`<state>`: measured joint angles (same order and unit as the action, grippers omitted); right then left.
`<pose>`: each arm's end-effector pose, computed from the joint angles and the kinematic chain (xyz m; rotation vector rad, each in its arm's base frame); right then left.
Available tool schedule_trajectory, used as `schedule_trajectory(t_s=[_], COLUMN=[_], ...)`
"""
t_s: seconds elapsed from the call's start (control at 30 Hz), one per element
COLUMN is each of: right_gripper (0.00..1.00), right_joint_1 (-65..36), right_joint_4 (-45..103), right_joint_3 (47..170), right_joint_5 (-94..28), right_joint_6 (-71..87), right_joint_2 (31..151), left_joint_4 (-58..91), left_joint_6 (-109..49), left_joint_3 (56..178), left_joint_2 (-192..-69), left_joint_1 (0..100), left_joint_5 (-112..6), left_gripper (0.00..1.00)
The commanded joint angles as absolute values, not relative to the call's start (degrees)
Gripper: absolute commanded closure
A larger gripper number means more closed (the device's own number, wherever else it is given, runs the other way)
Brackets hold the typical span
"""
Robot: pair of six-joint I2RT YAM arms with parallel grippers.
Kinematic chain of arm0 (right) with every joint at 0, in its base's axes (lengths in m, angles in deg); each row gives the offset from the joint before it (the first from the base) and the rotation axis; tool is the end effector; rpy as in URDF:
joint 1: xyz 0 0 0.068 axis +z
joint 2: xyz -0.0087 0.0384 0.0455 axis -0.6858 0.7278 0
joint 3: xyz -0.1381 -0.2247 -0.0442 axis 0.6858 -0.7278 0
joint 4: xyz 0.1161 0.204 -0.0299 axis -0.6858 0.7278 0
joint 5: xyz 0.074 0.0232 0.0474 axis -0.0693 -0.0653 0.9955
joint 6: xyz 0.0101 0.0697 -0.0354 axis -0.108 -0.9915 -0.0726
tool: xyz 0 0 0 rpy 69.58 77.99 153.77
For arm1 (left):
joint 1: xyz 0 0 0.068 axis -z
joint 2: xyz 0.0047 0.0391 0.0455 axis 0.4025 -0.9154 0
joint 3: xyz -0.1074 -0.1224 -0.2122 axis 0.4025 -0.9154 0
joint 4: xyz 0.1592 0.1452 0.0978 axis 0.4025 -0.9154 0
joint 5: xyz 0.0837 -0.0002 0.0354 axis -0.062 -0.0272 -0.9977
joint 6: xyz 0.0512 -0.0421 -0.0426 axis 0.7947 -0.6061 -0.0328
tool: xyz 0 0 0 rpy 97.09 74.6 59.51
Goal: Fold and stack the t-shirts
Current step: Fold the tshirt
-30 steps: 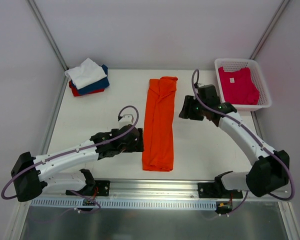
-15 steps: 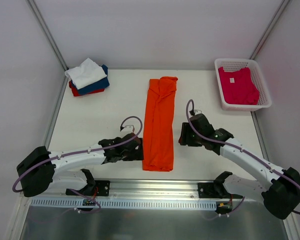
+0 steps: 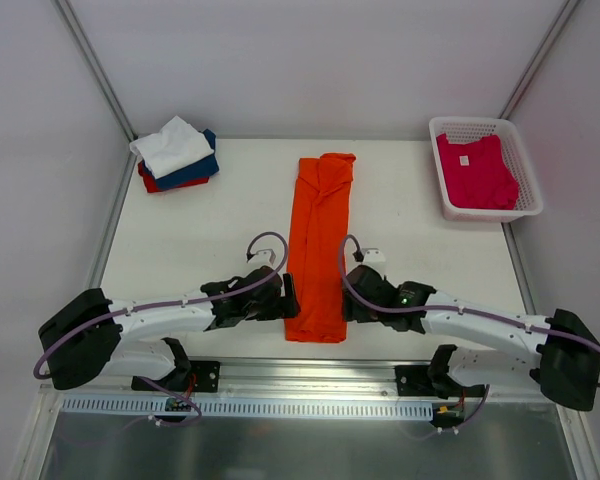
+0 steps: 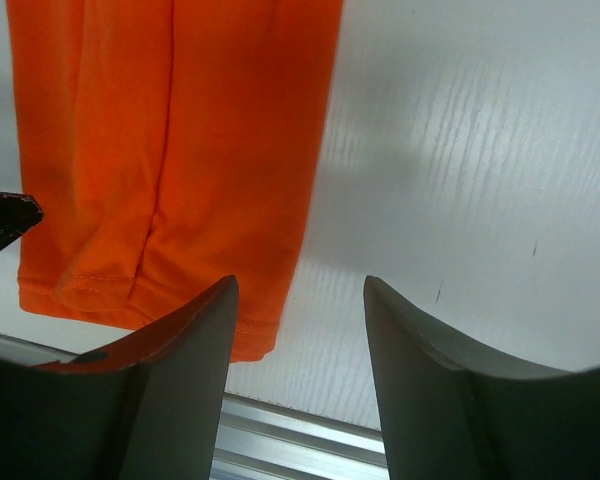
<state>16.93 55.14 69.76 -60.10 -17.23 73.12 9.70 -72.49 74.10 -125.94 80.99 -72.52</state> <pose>0.1235 0.1700 0.1914 -0.4562 2.4006 0.2937 0.1386 -0.1906 0.1565 -0.0260 2.4662 -0.6798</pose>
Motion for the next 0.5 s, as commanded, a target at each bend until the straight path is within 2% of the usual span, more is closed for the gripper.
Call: schedule_trajectory(t_s=[0.0,0.23,0.47], right_gripper=[0.43,0.43,0.38], right_joint_1=[20.41,29.21,28.34], right_joint_4=[53.82,51.21,45.13], right_joint_3=[69.02,65.25,54.45], right_joint_5=[-66.27,-74.10,-74.81], right_joint_6=[-23.58,-35.09,-36.07], right_joint_2=[75.59,75.60,62.78], left_joint_4=[10.15,12.08,13.57], left_joint_6=[-74.41,-75.73,-73.98], left_joint_3=[71.68,68.69,65.71], left_joint_2=[-127.16,-124.71,-121.37], left_joint_1=[80.34,80.34,78.76], left_joint_5=[-70.42,-69.54,-68.67], left_gripper=[0.12,0.13,0.12])
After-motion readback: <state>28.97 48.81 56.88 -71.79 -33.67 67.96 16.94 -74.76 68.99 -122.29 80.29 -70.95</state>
